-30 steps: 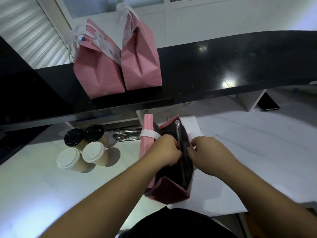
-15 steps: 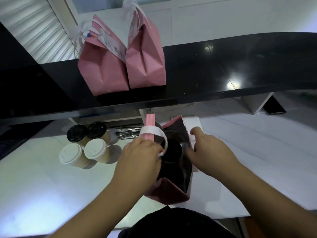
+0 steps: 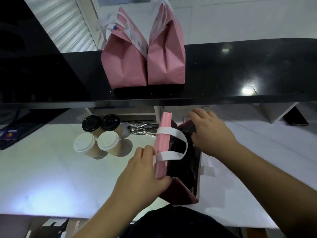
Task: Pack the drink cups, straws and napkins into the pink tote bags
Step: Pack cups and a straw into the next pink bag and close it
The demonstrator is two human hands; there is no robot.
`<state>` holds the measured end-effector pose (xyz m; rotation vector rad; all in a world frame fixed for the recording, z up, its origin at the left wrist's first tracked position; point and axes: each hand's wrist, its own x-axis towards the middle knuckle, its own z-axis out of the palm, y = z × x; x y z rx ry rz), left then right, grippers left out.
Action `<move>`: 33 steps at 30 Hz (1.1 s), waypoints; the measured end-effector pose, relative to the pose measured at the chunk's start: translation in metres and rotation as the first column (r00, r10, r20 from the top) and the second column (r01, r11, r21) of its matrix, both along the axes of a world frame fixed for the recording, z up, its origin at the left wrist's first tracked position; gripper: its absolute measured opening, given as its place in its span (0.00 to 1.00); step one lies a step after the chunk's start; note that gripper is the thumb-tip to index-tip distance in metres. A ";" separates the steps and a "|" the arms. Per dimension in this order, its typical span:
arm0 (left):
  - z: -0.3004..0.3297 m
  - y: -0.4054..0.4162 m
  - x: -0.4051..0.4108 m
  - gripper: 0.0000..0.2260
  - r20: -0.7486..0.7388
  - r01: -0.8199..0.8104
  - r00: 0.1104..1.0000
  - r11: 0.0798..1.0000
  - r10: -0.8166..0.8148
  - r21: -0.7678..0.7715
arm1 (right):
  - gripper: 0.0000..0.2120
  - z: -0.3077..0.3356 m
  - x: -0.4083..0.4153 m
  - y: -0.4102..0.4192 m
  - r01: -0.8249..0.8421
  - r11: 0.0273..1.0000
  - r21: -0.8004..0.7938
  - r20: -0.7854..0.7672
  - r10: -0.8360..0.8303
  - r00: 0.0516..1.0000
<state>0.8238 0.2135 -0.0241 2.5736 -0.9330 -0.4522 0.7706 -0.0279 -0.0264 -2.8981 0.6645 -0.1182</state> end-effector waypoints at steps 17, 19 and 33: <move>-0.027 -0.010 0.087 0.10 -0.454 -0.420 0.867 0.792 0.207 -0.442 | 0.10 -0.002 -0.044 -0.009 0.201 0.957 0.209 -0.053 -0.195 0.979; -0.031 -0.017 0.094 0.09 -0.485 -0.427 0.854 0.787 0.189 -0.445 | 0.09 -0.003 -0.057 0.000 0.220 0.946 0.239 -0.070 -0.209 0.975; -0.037 -0.051 0.130 0.09 -0.505 -0.270 0.863 0.866 0.023 -0.421 | 0.15 0.005 -0.079 0.006 0.252 0.758 0.602 -0.265 -0.109 0.958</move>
